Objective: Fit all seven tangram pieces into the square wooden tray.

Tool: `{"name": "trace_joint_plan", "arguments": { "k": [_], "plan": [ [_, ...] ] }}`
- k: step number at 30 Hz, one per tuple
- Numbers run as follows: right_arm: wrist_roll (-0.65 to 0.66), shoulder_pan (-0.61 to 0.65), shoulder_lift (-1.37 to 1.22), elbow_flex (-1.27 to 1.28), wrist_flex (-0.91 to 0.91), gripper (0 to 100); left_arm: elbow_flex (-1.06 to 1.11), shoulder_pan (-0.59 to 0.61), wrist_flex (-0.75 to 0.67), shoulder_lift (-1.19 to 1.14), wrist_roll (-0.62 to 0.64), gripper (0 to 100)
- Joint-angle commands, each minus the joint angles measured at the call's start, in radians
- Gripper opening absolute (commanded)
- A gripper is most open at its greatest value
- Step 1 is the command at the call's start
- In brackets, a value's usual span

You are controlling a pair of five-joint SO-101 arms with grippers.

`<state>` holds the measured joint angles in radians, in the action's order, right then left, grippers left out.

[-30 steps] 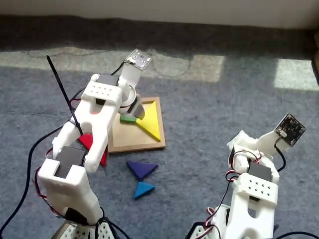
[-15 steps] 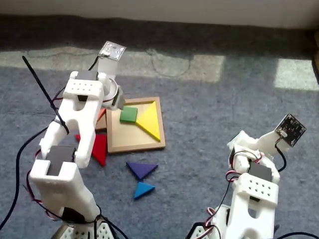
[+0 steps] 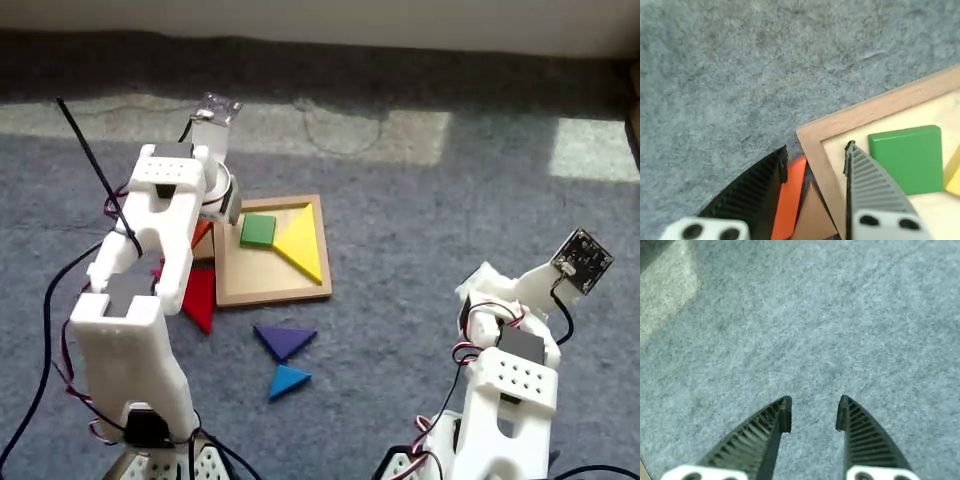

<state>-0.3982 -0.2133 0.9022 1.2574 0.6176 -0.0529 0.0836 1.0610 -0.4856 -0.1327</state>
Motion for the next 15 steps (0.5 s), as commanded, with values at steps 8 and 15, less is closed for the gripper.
{"name": "trace_joint_plan", "arguments": {
  "k": [8, 15],
  "plan": [
    [-0.002, 0.012, 0.019, -0.004, -0.027, 15.7, -0.229, -0.104, 0.141, -0.077, 0.005, 19],
    [-0.002, 0.012, 0.019, -0.004, -0.027, 15.7, -0.234, -0.173, 0.138, -0.077, -0.023, 19]
  ]
}}
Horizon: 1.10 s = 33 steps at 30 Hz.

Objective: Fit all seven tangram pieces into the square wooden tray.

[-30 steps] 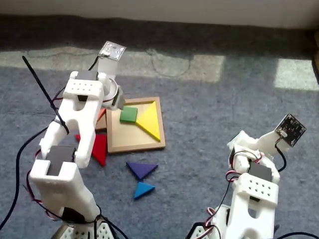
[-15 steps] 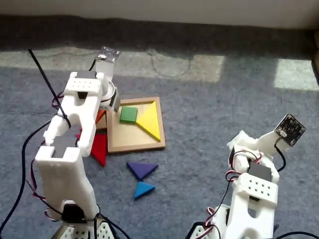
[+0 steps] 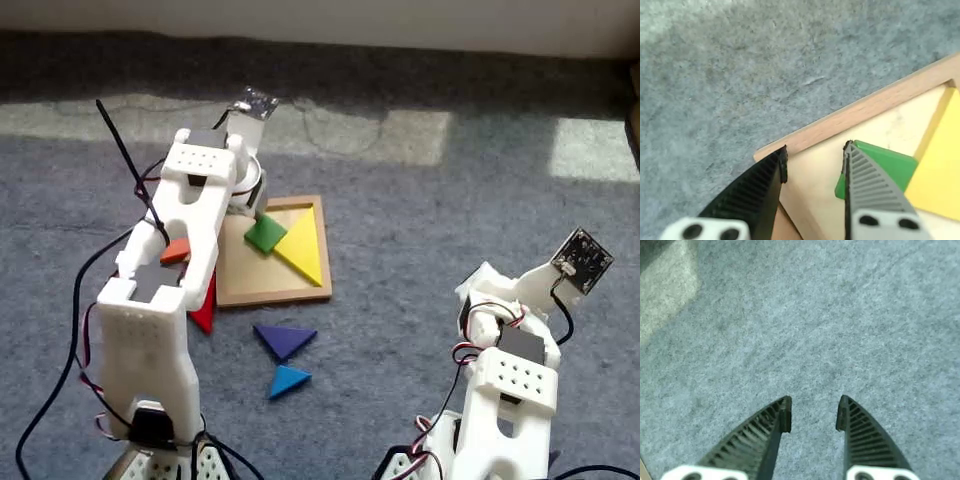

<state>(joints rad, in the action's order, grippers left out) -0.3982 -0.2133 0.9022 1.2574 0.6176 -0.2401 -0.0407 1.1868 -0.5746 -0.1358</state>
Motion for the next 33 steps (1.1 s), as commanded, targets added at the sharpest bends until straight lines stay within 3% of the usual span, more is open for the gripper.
{"name": "trace_joint_plan", "arguments": {
  "k": [1, 6, 16, 22, 33],
  "plan": [
    [-0.002, 0.012, 0.019, -0.004, -0.027, 15.7, -0.047, -0.051, 0.011, 0.012, -0.028, 19],
    [-0.002, 0.012, 0.019, -0.004, -0.027, 15.7, -0.107, -0.03, 0.031, 0.013, -0.029, 19],
    [-0.002, 0.028, 0.018, -0.004, -0.028, 15.7, -0.343, 0.064, 0.313, 0.015, 0.035, 19],
    [-0.002, 0.033, 0.018, -0.004, -0.028, 15.7, -0.372, 0.131, 0.394, 0.015, 0.028, 19],
    [-0.002, 0.065, 0.019, 0.044, -0.142, 15.7, -0.358, 0.286, 0.448, 0.015, -0.121, 19]
  ]
}}
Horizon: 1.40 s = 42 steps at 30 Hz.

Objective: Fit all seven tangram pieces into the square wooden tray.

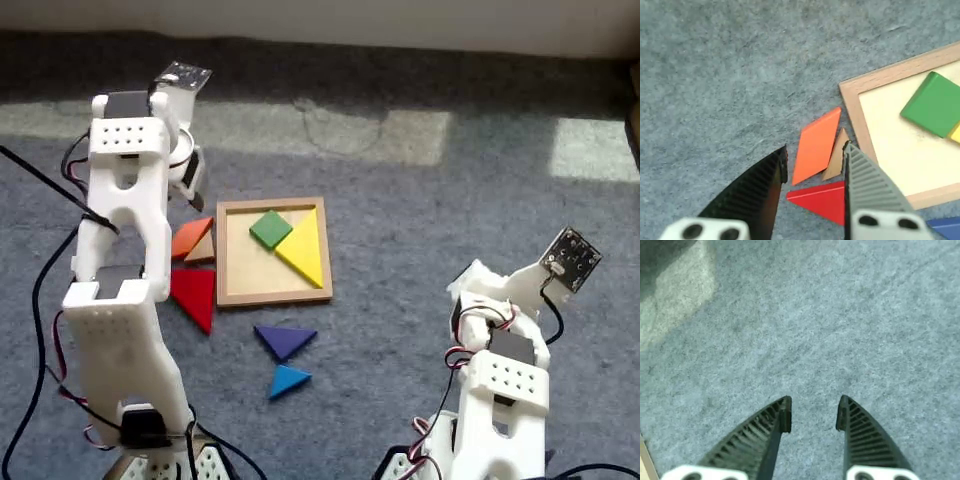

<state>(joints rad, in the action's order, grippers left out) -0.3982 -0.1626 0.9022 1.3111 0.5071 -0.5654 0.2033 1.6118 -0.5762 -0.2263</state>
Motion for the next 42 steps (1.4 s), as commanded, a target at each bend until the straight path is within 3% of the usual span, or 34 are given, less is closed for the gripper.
{"name": "trace_joint_plan", "arguments": {
  "k": [1, 6, 11, 17, 22, 25, 32, 38, 42],
  "plan": [
    [-0.002, 0.015, 0.019, -0.01, -0.031, 15.7, -0.031, 0.053, 0.034, 0.021, -0.04, 19],
    [0.009, 0.039, 0.018, -0.01, -0.031, 15.7, 0.076, 0.071, 0.048, 0.151, -0.066, 19],
    [0.084, 0.084, 0.018, -0.005, -0.031, 15.6, 0.338, 0.044, 0.014, 0.392, -0.06, 19],
    [0.086, 0.084, 0.021, -0.002, -0.031, 15.6, 0.805, 0.041, -0.184, 0.659, 0.046, 20],
    [0.087, 0.084, 0.019, -0.002, -0.031, 15.6, 1.13, 0.039, -0.371, 0.819, 0.186, 33],
    [0.087, 0.084, 0.019, -0.001, -0.031, 15.6, 1.256, 0.035, -0.443, 0.869, 0.163, 34],
    [0.087, 0.084, 0.019, -0.001, -0.03, 15.6, 1.391, 0.021, -0.6, 0.802, 0.135, 34],
    [0.087, 0.079, 0.019, 0.001, -0.028, 15.6, 1.303, 0.064, -0.614, 0.674, 0.127, 26],
    [0.087, 0.079, 0.025, 0.018, -0.03, 15.6, 1.257, 0.163, -0.614, 0.641, -0.023, 23]
  ]
}}
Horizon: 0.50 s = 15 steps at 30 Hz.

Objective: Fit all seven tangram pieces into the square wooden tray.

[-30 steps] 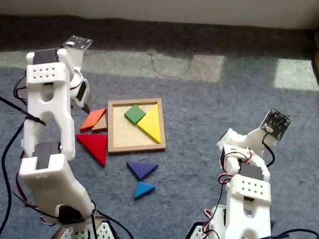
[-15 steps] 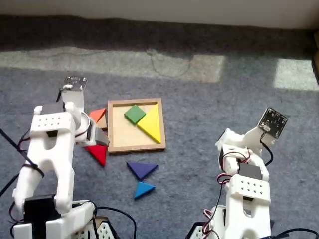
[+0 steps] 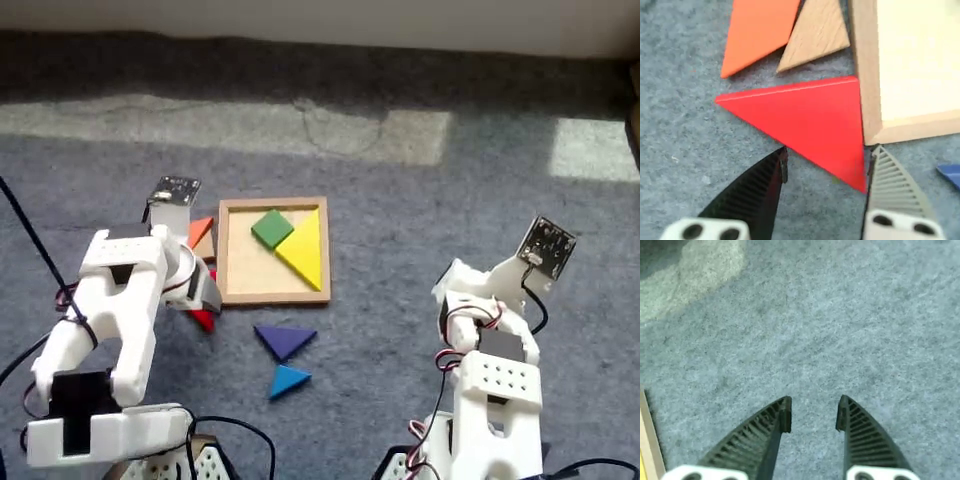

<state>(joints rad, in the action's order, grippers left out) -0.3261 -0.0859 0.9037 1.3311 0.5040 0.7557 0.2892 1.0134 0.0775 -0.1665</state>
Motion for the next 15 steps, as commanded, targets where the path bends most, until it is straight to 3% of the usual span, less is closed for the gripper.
{"name": "trace_joint_plan", "arguments": {
  "k": [1, 9, 15],
  "plan": [
    [0.015, 0.002, 0.024, -0.002, -0.027, 15.6, -0.068, 0.11, -0.015, -0.015, -0.109, 23],
    [0.015, 0.004, 0.024, -0.002, -0.027, 15.6, -0.148, 0.312, -0.017, -0.015, -0.238, 23],
    [0.015, 0.005, 0.024, -0.002, -0.027, 15.6, -0.239, 0.323, 0.006, -0.015, -0.23, 24]
  ]
}}
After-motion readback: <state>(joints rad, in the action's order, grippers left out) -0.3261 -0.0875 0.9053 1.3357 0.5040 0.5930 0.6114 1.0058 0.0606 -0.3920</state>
